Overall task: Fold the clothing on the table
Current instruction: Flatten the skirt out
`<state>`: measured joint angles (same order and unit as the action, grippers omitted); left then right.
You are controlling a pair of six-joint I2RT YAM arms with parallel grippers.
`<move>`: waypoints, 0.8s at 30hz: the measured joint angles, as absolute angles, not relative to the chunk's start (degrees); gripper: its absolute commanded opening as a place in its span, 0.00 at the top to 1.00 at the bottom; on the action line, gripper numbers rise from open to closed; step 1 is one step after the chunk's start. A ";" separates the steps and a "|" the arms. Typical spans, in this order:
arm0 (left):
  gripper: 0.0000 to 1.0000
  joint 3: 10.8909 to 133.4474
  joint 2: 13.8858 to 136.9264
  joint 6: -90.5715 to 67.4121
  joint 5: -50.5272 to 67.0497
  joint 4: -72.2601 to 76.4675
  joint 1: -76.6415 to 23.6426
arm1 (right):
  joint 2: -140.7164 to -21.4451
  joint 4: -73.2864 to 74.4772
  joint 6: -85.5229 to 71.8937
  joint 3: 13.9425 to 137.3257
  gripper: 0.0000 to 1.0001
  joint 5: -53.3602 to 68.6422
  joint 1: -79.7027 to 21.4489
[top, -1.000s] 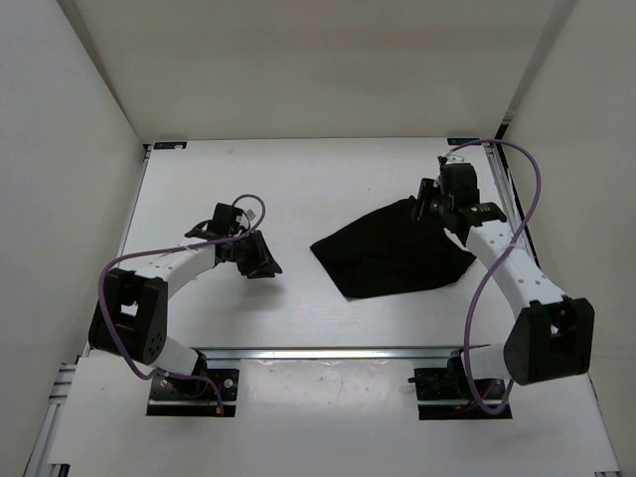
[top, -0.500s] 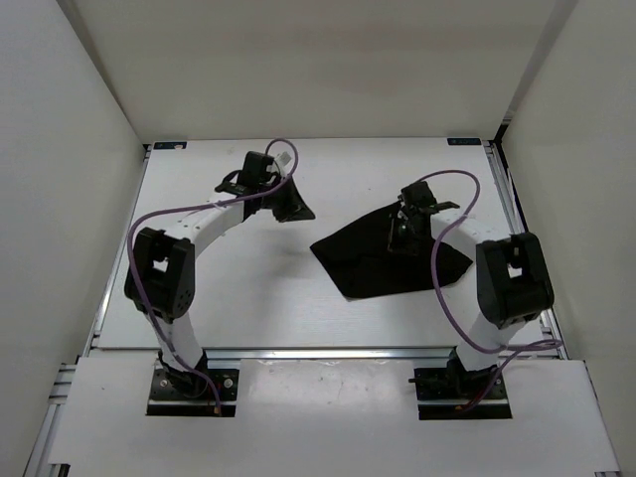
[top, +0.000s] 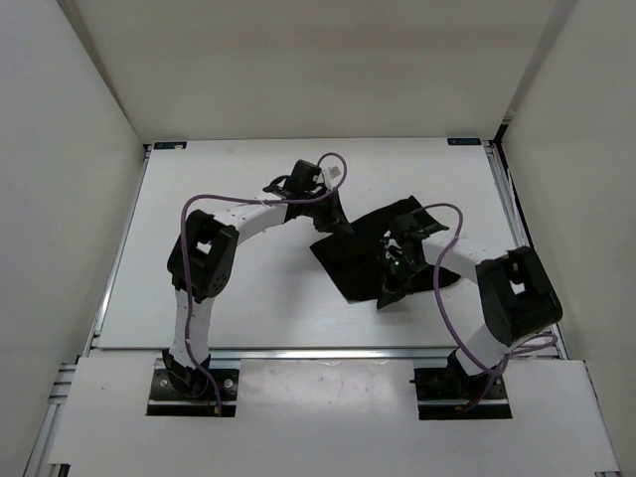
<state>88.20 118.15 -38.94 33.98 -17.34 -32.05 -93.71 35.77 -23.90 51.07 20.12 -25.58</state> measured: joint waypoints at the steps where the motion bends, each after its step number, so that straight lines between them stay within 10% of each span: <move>1: 1.00 87.77 118.43 -39.00 34.06 -17.19 -32.47 | -92.07 37.30 -23.62 49.95 1.00 20.36 -25.30; 24: 1.00 86.96 122.78 -34.72 11.27 -23.99 -37.04 | -65.67 45.39 -25.45 55.86 1.00 17.04 4.93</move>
